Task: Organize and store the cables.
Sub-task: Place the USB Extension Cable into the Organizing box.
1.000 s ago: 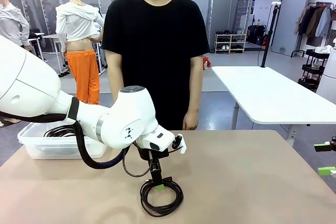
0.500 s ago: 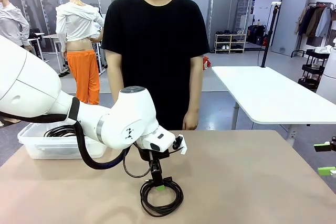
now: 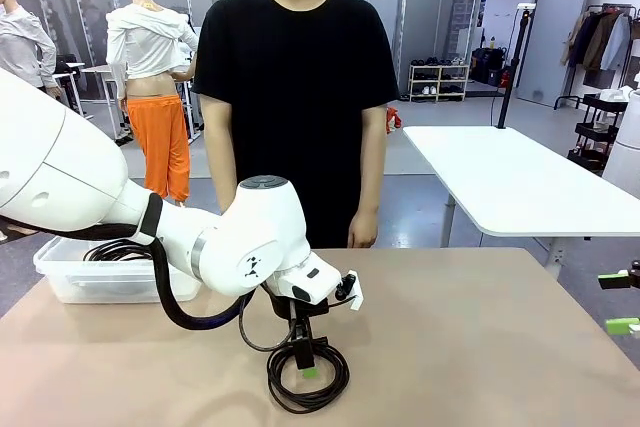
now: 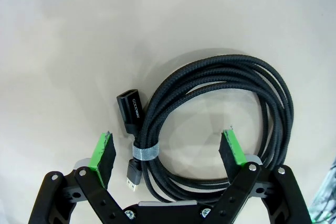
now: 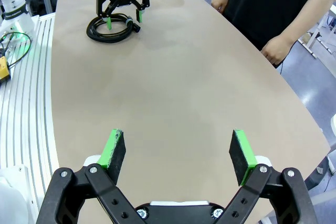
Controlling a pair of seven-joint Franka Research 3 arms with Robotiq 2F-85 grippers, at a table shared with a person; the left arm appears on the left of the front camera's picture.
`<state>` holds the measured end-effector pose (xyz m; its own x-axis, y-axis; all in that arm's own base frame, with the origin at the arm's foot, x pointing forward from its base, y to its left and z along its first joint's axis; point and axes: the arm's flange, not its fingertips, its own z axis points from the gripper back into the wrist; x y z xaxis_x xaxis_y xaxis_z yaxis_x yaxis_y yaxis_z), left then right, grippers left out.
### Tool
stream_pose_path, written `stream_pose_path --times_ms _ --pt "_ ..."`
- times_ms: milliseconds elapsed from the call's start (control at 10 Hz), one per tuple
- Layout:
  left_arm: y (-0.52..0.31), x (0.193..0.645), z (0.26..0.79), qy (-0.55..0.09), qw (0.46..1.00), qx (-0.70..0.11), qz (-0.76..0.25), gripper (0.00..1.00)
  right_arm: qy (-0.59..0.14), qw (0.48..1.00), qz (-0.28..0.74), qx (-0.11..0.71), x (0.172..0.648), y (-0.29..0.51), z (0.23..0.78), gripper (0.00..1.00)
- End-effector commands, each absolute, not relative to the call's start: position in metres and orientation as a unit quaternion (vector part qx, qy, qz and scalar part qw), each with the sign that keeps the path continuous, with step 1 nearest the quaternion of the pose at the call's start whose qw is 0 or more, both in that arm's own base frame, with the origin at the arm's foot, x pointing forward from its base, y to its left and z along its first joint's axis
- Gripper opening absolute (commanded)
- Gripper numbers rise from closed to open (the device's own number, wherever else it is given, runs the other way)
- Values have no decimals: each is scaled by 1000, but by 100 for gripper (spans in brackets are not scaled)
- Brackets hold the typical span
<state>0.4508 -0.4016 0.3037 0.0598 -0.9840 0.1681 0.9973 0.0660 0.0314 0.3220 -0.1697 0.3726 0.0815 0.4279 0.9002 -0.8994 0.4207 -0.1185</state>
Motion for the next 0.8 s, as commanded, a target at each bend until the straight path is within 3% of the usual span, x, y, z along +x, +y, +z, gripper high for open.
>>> stream_pose_path --times_ms 0,100,200,300,700 --pt "-407 460 303 -53 728 -33 -683 74 -481 695 473 247 323 -169 376 100" --pt "-407 463 304 -55 731 -30 -680 40 -481 695 473 247 323 -169 376 100" --pt "-408 466 305 -51 729 -30 -682 14 -481 695 473 247 323 -169 376 100" --pt "-408 467 308 -51 729 -31 -682 0 -481 695 473 247 323 -169 376 100" --pt "-409 477 314 -32 728 -29 -684 0 -481 695 473 247 323 -169 376 100"
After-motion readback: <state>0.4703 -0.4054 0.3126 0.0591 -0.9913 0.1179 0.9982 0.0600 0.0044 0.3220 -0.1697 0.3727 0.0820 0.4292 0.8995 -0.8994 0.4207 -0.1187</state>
